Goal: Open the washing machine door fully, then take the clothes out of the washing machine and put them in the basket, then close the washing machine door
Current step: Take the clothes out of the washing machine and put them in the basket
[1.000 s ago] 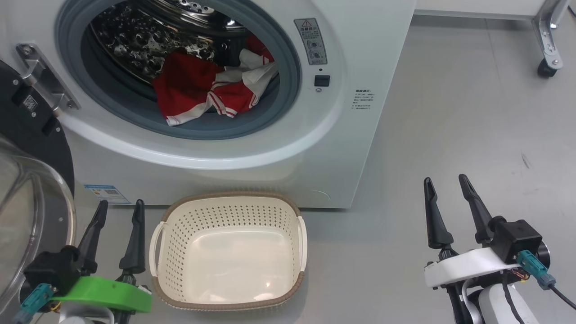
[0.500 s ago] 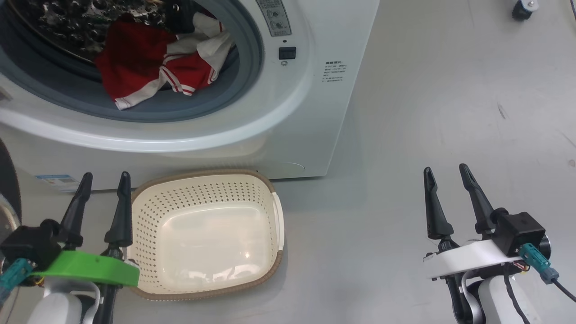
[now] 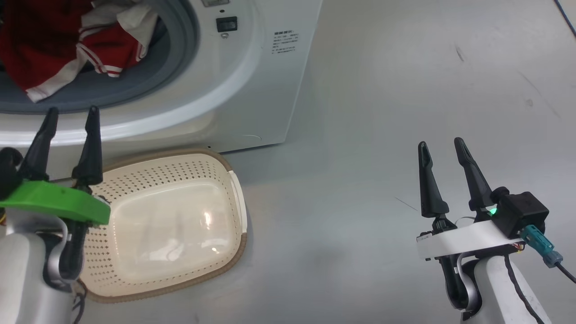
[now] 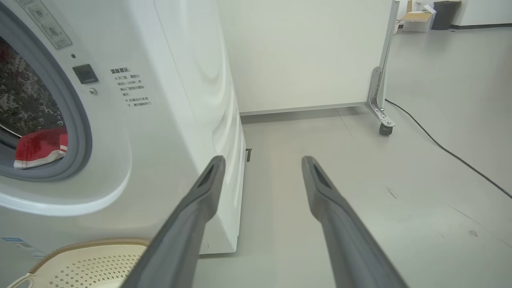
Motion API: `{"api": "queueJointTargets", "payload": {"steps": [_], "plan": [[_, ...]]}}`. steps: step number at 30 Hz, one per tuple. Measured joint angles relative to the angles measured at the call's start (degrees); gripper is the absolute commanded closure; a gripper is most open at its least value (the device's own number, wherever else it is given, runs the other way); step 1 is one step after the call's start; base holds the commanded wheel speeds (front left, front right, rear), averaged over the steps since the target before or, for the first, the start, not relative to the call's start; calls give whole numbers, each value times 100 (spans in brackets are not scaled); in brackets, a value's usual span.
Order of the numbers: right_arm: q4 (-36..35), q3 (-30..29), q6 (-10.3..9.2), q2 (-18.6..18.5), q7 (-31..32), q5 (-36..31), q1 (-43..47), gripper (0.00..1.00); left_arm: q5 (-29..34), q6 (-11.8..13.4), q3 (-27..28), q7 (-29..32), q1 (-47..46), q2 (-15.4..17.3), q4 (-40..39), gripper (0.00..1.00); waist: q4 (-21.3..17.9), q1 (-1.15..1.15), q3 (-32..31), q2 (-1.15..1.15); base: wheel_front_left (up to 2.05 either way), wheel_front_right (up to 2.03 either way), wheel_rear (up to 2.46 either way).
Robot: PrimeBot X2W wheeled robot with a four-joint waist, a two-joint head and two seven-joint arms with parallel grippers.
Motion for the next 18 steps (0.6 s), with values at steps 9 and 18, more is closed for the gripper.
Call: {"api": "queueJointTargets", "payload": {"steps": [9, 18], "plan": [[-76, 148, -78, 1, 0, 164, -170, 0, -425, 249, 357, 624, -826, 48, 499, 0, -446, 0, 456, 0, 0, 0, 0], [-134, 360, -135, 3, 0, 253, -346, 0, -297, 408, 417, 1098, -1539, 463, 907, 0, -822, 0, 859, 0, 0, 0, 0]]}}
